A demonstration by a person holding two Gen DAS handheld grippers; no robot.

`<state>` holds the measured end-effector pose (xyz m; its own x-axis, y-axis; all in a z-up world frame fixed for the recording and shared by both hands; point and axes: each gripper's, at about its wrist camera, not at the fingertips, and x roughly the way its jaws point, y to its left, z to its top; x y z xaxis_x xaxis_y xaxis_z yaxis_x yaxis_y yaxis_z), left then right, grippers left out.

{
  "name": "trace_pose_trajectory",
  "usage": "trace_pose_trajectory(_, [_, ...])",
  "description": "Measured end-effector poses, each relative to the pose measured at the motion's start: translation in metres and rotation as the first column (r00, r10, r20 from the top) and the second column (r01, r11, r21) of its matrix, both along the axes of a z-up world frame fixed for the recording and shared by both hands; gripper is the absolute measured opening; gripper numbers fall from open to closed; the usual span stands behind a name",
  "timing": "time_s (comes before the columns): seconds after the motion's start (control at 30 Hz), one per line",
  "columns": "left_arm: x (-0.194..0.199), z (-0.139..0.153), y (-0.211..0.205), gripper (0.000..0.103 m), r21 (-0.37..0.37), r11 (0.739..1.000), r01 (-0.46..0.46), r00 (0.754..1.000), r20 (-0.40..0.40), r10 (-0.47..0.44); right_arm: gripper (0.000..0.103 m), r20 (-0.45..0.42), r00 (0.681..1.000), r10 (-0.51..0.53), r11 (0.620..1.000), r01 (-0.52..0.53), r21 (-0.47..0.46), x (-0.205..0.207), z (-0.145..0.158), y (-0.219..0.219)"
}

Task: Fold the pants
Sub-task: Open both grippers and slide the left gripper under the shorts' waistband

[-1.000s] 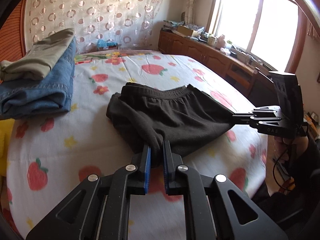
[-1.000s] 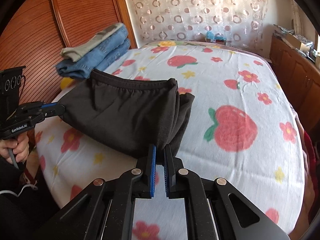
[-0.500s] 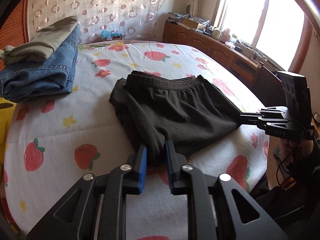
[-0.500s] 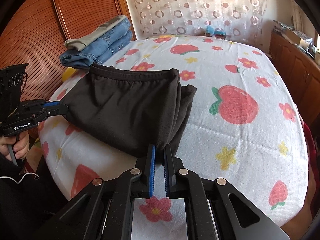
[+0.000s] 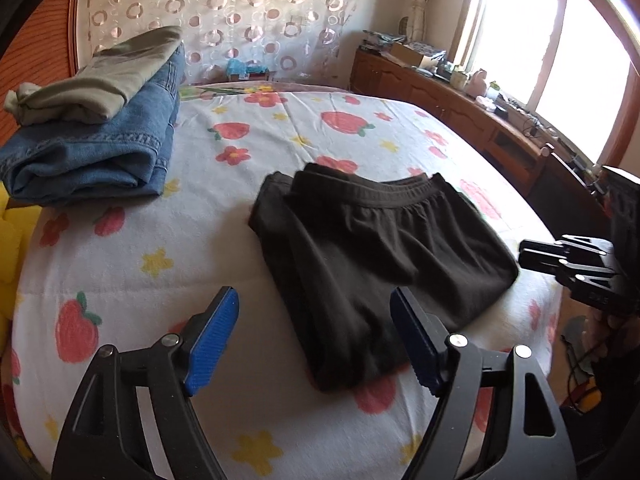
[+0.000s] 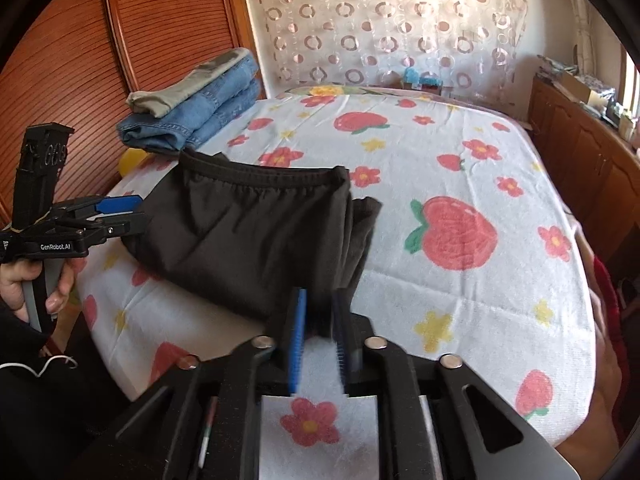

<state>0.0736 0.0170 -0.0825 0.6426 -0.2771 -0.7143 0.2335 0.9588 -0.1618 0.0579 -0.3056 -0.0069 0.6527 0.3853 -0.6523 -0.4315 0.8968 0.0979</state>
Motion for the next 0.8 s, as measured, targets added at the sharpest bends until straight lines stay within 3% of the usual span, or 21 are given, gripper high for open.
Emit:
trace_pose_trajectory(0.23, [0.027,-0.003,-0.003,0.079,0.027,1.0,-0.009,1.0,-0.001,0.009,0.042,-0.003,1.0,-0.028,1.0,0.027,-0.009,0.016,0.001,-0.001])
trace_pose_trajectory(0.6, [0.053,-0.015,-0.002,0.079,0.026,0.999,-0.022,0.999,-0.031,0.022,0.045,-0.03,0.992,-0.122,0.992,0.122,-0.019,0.077,-0.012,0.019])
trace_pose_trajectory(0.8, [0.051,-0.017,-0.006,0.079,0.054,0.998,-0.017,1.0,-0.009,0.018,0.056,-0.007,0.99,-0.139,0.989,0.138,-0.054,0.082,-0.013,0.034])
